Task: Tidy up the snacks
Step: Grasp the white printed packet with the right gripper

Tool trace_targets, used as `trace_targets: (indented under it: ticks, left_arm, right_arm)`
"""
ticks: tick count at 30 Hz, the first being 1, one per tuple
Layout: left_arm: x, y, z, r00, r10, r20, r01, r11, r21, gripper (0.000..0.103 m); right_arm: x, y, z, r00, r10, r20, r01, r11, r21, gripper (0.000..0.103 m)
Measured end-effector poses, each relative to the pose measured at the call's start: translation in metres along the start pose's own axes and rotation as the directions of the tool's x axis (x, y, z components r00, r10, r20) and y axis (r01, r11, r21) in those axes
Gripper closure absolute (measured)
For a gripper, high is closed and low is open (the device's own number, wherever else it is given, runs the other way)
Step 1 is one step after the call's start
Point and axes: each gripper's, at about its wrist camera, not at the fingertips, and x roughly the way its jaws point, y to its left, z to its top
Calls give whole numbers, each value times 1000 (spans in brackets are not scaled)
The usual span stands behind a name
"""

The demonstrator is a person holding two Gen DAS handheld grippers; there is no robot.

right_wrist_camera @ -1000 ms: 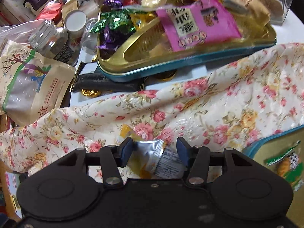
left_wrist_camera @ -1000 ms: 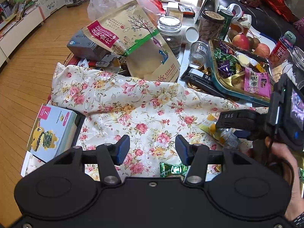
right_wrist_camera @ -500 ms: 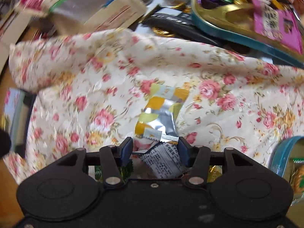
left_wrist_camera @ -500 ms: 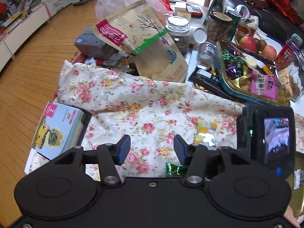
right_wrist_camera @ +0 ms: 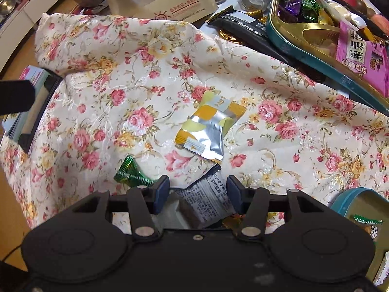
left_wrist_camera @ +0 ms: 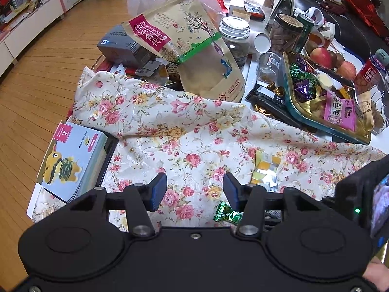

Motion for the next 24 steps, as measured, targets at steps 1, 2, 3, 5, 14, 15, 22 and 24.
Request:
trace_targets:
  ticks: [1, 2, 3, 5, 14, 15, 22, 24]
  left_arm:
    - [0, 1, 0, 1000, -1, -2, 1, 1000, 0, 46]
    - [0, 1, 0, 1000, -2, -3, 2, 1000, 0, 46]
    - [1, 2, 0, 1000, -4, -4, 4, 1000, -1, 46]
    - [1, 2, 0, 1000, -5, -7, 5, 1000, -4, 46]
    - [7, -1, -3, 999, -18, -37, 19, 1000, 12, 46]
    - [7, -1, -3, 999, -17, -39, 17, 1000, 13, 46]
    - [14, 3, -1, 998, -24, -65, 23, 1000, -16, 46]
    - [17, 1, -2, 996, -32, -78, 31, 999, -16, 46]
  right_arm:
    - [-3, -2, -3, 1000, -1, 0, 1, 1000, -12, 48]
    - [-4, -4, -5, 1000, -7, -2, 7, 1000, -25, 48]
    - [-4, -5, -7, 1000, -12, -5, 12, 999, -33, 48]
    - [-6, -11, -11, 1000, -20, -12, 20, 999, -34, 48]
    - [4, -14, -9, 999, -49, -13, 49, 999, 5, 49]
    - [5, -12, -8, 999, -50, -20, 50, 999, 4, 52]
    - [-8, -21, -8, 1000, -12, -4, 12, 996, 88, 67]
    - [-22, -34, -6, 999, 35, 32, -40, 985, 168, 67]
